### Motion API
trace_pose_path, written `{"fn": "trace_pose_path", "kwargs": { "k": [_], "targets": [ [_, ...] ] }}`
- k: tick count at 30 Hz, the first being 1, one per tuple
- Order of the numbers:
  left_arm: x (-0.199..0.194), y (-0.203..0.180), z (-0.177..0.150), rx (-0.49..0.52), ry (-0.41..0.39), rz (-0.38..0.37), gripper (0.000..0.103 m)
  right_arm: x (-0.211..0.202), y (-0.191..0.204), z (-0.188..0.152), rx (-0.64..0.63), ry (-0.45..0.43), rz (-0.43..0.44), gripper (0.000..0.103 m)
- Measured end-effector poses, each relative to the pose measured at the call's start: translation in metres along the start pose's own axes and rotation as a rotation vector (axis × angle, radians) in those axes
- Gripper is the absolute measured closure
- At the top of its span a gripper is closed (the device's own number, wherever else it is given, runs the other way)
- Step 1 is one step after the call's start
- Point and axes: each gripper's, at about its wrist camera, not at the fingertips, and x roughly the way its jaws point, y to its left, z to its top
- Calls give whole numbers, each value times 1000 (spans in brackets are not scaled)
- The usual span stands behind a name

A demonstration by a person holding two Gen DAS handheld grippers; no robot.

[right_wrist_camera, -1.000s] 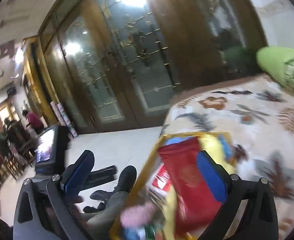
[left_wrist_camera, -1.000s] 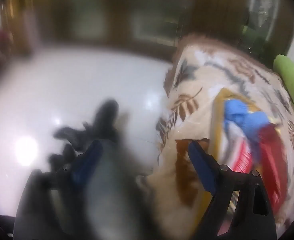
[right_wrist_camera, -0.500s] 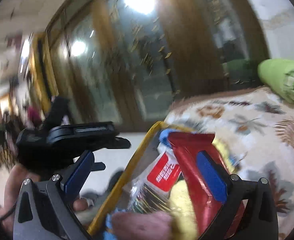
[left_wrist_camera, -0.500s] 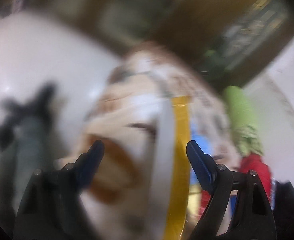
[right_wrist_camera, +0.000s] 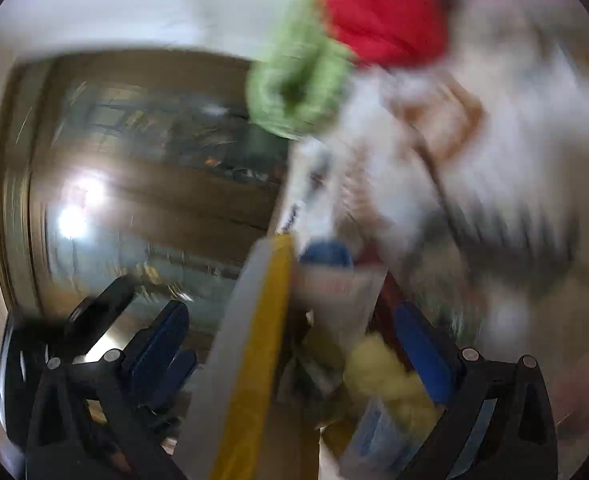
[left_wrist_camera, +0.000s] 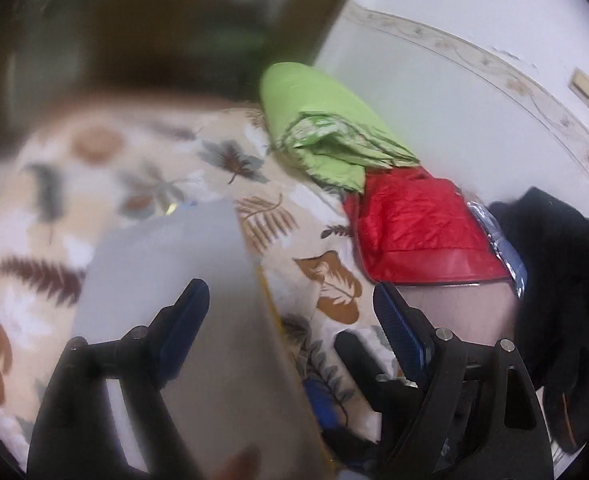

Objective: Organize soft objects
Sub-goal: 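Tip the yellow-rimmed tray with both tools to dump its contents onto the bed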

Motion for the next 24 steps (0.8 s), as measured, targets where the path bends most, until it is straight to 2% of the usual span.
{"fn": "trace_pose_path", "kwargs": {
  "k": [2,3,5,7,8,9,10,11,12,14,15,17,19,20,22,23,24],
  "targets": [
    [-14,12,11,-8,-23,-28,18,10,-2,-6,107,39,27,1],
    [-23,16,12,-16,-45,-24,18,12,8,-8,96,49,21,1],
    [-42,35,13,-77,-90,5,18,23,56,-22,-91,41,6,1],
    [-89,78,13,-167,-190,-13,18,32,109,-51,-317,60,8,1],
    [-119,109,9,-225,-255,15,18,39,132,-68,-422,74,30,0],
    [-134,129,5,-267,-285,37,18,50,163,-100,-569,116,86,0],
    [-157,162,-5,-343,-337,63,18,59,178,-125,-648,152,114,0],
    [-178,199,-19,-431,-389,105,18,72,189,-153,-713,208,151,1],
    [-188,220,-27,-484,-411,141,18,88,190,-181,-752,286,206,1],
    [-207,278,-52,-627,-445,219,18,118,178,-216,-736,402,292,1],
    [-210,310,-67,-694,-443,280,18,131,167,-228,-718,438,284,1],
    [-202,345,-81,-739,-420,365,18,161,137,-242,-652,518,235,1],
    [-177,378,-97,-757,-334,463,18,179,112,-245,-675,519,87,1],
    [-165,388,-101,-752,-287,482,18,182,104,-246,-706,509,33,1],
    [-132,403,-113,-720,-133,530,18,188,95,-252,-836,509,-79,1],
    [-123,404,-117,-715,-67,524,18,188,91,-255,-898,510,-157,1],
    [-113,398,-114,-698,-29,494,18,182,91,-256,-925,514,-187,1]
  ]
}}
